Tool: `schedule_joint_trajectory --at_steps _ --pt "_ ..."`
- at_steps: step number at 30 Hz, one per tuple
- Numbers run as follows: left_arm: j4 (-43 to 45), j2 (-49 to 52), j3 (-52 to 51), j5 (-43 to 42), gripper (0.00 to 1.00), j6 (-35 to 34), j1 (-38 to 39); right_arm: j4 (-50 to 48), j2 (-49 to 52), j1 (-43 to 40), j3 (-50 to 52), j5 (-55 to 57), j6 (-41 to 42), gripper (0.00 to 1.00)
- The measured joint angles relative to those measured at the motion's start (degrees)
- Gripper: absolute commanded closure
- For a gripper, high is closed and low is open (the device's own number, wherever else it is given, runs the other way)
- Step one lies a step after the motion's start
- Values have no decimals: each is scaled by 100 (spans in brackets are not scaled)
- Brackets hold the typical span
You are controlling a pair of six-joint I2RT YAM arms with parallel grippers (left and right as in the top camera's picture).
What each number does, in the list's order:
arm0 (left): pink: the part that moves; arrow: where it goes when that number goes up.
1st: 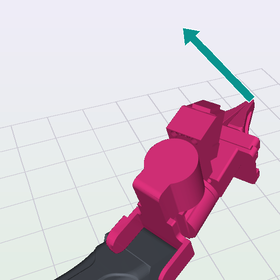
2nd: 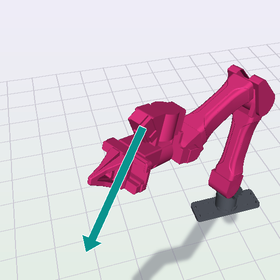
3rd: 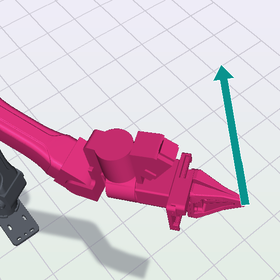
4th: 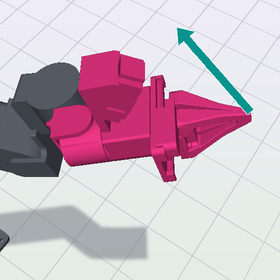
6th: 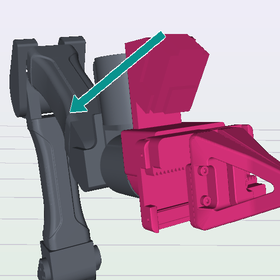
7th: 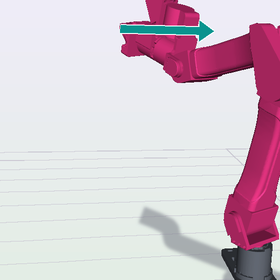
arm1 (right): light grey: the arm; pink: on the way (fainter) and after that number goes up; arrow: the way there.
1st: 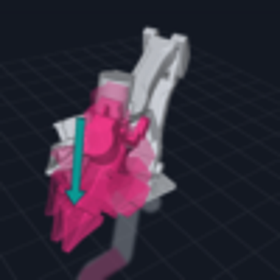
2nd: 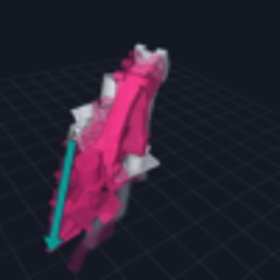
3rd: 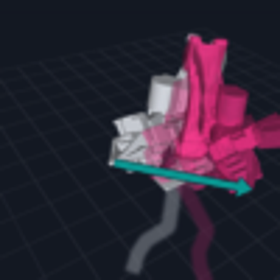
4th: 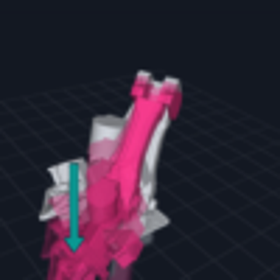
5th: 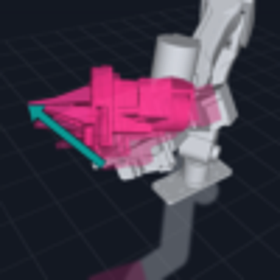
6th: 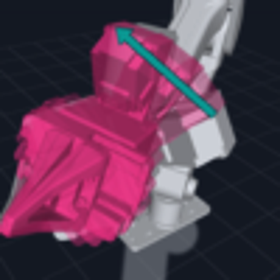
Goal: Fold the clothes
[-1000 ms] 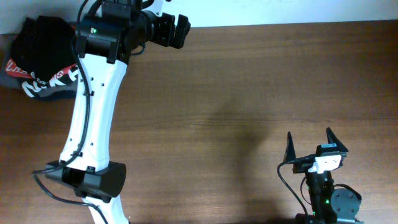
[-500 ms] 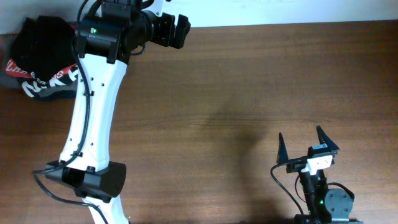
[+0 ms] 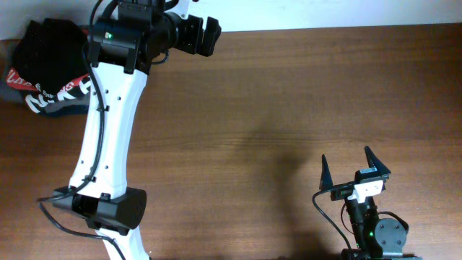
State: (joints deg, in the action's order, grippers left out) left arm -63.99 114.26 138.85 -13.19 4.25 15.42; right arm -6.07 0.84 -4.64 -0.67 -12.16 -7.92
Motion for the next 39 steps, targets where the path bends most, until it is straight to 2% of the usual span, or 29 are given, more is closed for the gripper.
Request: schedule_joint_trajectory --at_steps 6,17,39 --pt "-2 0 0 0 1 0 0 -667 0 7 9 -2 -2 1" --pt "0 0 0 0 1 0 0 -894 0 116 9 -22 -4 1" --pt "-2 0 0 0 1 0 0 894 -4 118 9 -87 -2 1"
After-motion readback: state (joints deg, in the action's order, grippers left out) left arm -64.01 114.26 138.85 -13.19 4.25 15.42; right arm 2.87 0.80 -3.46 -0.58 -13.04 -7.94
